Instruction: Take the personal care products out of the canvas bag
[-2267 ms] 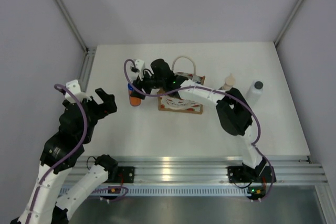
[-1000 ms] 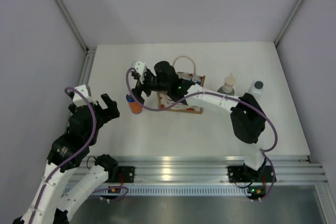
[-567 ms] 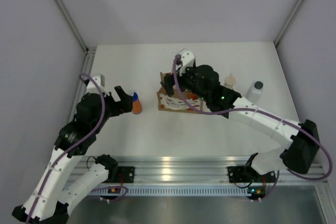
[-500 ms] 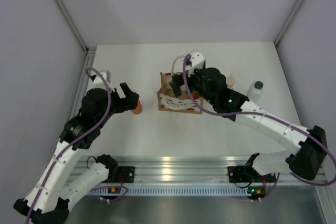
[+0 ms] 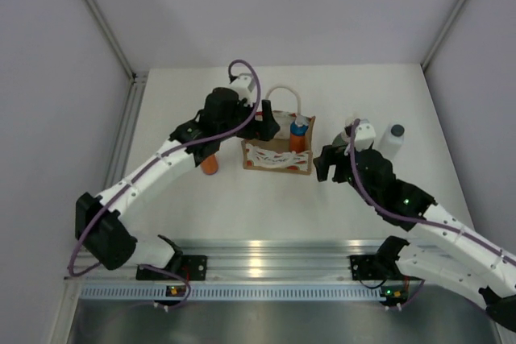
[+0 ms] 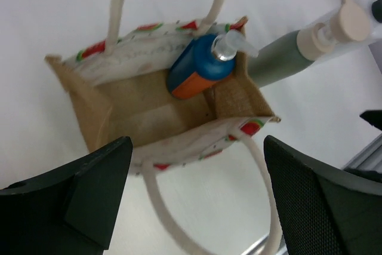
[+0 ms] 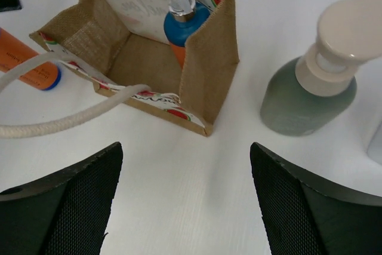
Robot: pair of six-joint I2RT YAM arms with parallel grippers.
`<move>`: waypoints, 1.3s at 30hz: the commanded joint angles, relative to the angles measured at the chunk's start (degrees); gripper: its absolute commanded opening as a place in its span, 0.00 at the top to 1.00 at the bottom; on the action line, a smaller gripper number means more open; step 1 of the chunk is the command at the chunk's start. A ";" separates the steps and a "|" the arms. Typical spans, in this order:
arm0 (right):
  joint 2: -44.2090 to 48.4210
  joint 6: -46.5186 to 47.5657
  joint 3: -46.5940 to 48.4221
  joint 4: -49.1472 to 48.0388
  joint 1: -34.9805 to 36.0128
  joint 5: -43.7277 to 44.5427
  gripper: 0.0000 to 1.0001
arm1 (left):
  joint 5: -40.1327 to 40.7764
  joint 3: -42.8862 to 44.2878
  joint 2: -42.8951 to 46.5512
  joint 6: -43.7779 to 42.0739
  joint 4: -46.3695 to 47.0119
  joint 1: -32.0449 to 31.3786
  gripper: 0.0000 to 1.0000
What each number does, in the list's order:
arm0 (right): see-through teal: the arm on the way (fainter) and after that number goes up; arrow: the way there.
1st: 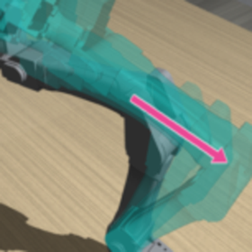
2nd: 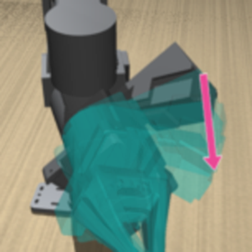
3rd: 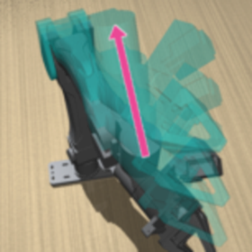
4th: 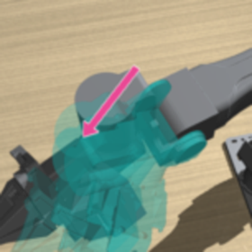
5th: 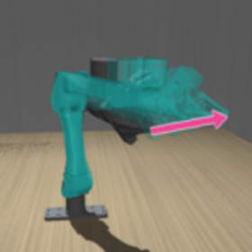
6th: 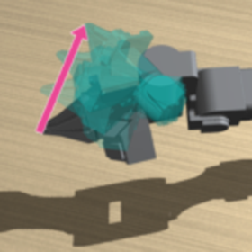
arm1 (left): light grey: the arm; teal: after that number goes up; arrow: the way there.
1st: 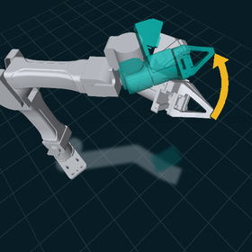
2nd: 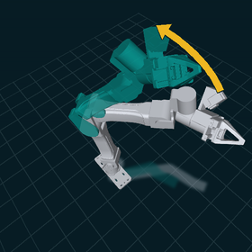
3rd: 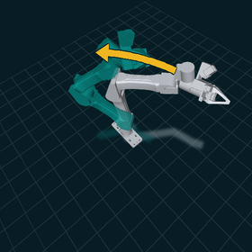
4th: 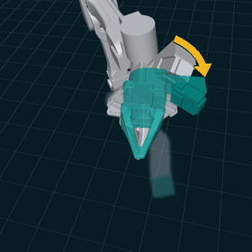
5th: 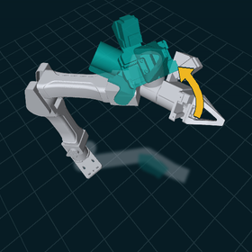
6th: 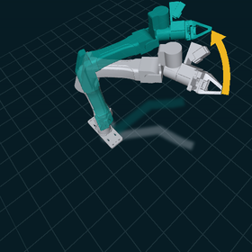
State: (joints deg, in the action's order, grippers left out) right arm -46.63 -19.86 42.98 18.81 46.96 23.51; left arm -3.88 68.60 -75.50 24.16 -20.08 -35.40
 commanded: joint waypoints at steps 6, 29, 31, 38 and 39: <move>12.43 -4.23 -0.97 8.08 -0.64 2.86 0.18 | -2.19 15.14 -21.05 -16.16 10.49 -3.63 0.16; 16.48 1.84 2.63 10.64 -0.64 -3.03 0.16 | -5.88 2.60 -28.74 -22.58 36.67 -3.71 0.14; 16.57 2.10 2.90 10.64 -0.64 -3.12 0.16 | -6.14 1.11 -28.73 -22.14 39.57 -3.71 0.13; 16.05 3.16 4.04 10.64 -0.64 -4.25 0.16 | -7.63 1.89 -31.28 -21.17 41.61 -3.71 0.13; 16.05 3.16 4.21 10.64 -0.64 -4.43 0.16 | -7.63 2.06 -31.63 -21.09 41.70 -3.80 0.13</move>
State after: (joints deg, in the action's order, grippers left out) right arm -30.52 -17.74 44.21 29.21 46.94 20.21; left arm -10.28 69.93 -106.02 2.87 15.29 -39.16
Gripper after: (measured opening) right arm 0.838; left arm 0.869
